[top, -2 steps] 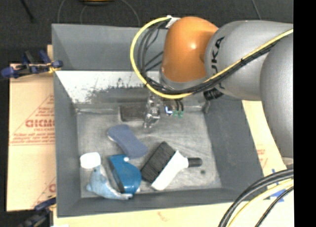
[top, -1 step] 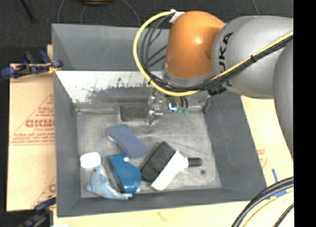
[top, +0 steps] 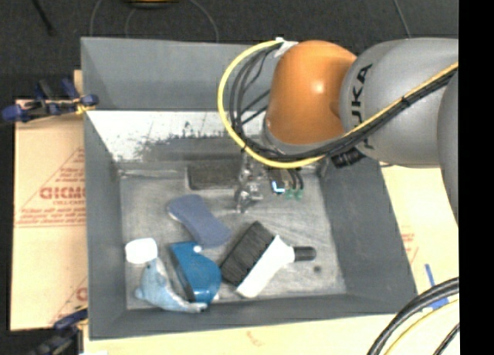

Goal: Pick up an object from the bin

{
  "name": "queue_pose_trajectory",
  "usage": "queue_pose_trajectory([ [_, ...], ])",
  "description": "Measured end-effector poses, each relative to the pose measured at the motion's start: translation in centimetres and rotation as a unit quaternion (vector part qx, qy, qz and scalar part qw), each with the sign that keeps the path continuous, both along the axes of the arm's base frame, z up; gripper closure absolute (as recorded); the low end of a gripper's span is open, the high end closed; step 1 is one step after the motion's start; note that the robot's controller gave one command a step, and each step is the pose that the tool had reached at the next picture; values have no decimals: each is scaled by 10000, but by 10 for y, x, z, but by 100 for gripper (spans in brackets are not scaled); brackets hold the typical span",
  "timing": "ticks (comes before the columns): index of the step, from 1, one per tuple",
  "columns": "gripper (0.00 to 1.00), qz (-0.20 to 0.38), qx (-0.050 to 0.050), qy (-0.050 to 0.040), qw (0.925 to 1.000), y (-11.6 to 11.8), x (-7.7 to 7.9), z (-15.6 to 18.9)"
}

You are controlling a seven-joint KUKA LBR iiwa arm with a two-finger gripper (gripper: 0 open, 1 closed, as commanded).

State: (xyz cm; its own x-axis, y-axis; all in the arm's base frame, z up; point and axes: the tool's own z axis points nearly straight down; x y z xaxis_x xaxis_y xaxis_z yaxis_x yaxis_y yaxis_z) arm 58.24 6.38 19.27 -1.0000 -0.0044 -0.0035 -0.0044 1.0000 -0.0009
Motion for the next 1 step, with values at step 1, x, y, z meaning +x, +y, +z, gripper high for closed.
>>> queue_pose_trajectory([
  [1, 0, 376, 8, -6, 9993, 42, -8, 6],
])
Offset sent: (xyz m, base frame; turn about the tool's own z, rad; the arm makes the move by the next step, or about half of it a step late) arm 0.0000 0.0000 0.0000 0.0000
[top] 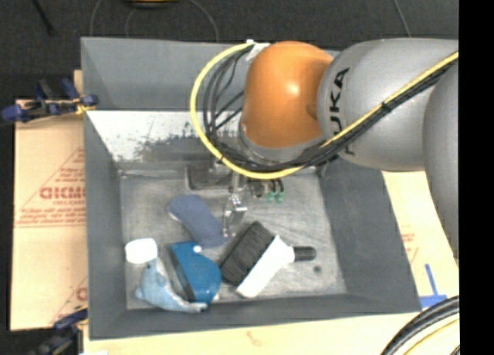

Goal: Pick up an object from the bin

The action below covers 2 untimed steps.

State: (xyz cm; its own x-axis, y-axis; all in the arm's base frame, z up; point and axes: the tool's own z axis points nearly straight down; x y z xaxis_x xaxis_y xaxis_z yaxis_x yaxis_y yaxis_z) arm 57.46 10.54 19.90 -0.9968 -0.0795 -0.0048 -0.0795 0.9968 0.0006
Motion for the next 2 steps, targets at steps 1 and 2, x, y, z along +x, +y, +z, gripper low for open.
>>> queue_pose_trajectory([
  [1, 0, -1, 0, 0, 10000, 0, 0, 0],
  [2, 0, 96, 2, -16, 10000, -1, 2, -5],
])
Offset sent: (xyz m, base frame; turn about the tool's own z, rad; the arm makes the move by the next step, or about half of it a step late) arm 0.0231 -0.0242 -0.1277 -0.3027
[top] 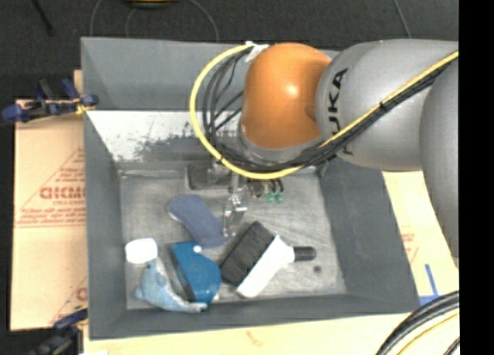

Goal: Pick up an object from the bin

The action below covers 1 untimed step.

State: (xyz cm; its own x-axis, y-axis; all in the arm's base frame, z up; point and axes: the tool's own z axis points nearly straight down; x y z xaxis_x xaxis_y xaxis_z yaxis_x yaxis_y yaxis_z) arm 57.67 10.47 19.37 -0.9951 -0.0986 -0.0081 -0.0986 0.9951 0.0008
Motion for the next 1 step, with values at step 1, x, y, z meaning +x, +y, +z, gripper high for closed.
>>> queue_pose_trajectory([
  [1, 0, 631, -16, 10, 9980, -7, 5, -45],
])
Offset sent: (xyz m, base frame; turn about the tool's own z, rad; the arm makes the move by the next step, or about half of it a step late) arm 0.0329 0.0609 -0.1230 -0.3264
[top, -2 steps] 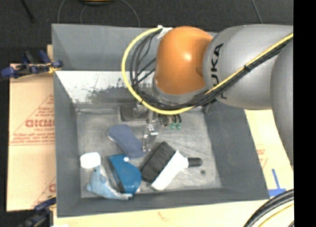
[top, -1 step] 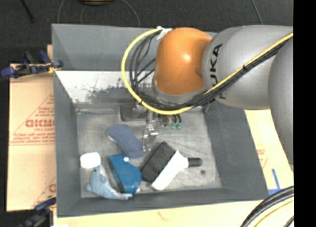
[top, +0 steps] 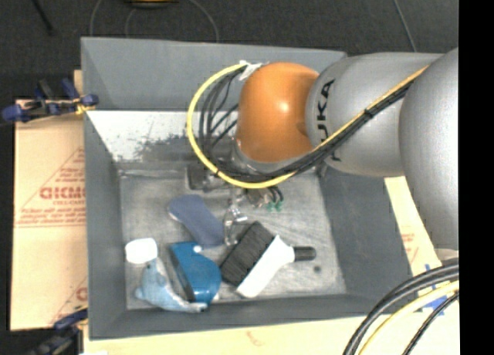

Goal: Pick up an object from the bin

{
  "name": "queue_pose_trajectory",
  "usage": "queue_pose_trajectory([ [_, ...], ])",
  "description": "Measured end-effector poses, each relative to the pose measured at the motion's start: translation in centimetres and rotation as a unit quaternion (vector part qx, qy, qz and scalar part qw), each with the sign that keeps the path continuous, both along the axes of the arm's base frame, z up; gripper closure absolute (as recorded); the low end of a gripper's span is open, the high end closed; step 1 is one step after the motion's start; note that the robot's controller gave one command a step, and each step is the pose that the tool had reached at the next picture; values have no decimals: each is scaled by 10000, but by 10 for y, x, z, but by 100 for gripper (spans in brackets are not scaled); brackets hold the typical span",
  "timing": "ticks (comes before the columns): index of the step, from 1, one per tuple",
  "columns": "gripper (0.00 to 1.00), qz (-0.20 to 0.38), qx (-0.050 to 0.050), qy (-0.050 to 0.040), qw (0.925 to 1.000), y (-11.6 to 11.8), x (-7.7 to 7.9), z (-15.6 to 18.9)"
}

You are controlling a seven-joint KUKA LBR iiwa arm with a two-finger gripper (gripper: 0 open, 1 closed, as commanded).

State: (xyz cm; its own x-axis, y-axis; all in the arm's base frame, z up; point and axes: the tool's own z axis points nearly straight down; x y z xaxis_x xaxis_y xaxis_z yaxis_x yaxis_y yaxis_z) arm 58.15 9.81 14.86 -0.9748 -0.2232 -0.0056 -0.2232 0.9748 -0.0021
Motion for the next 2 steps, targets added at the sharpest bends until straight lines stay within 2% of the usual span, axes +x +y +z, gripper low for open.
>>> queue_pose_trajectory([
  [1, 100, 991, -6, -10, 9951, 66, 33, -71],
  [2, 100, 986, -2, -18, 9951, 66, 33, -70],
])
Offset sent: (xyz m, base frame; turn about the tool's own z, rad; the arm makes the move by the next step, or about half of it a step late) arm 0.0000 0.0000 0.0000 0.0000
